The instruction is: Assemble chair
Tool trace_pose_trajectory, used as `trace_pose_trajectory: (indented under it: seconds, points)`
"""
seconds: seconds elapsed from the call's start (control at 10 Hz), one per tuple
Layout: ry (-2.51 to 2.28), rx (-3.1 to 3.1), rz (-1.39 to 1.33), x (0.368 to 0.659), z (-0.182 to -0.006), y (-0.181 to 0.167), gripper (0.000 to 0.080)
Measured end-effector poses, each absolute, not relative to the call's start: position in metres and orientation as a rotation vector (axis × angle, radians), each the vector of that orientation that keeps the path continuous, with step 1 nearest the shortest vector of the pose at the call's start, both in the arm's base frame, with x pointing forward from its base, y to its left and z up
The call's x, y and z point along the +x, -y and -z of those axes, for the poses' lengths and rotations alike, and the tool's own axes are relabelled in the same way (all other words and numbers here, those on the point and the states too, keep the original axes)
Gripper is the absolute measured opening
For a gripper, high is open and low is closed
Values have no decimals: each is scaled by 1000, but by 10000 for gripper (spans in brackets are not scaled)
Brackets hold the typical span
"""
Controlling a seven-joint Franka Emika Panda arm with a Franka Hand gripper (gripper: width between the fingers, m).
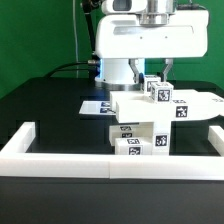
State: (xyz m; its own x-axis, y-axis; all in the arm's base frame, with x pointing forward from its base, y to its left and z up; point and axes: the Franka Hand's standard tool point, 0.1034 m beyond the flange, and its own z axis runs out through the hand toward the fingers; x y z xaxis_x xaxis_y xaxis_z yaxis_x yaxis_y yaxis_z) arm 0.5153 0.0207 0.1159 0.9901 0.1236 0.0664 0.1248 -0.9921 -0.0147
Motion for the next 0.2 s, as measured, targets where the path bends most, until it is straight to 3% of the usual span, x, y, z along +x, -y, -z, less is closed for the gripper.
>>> trace_pose_trajectory:
  seconds: [0.1, 0.2]
  points:
    - [173, -3111, 104, 516, -120, -21, 365]
    - [148, -3106, 117, 516, -125, -21, 498]
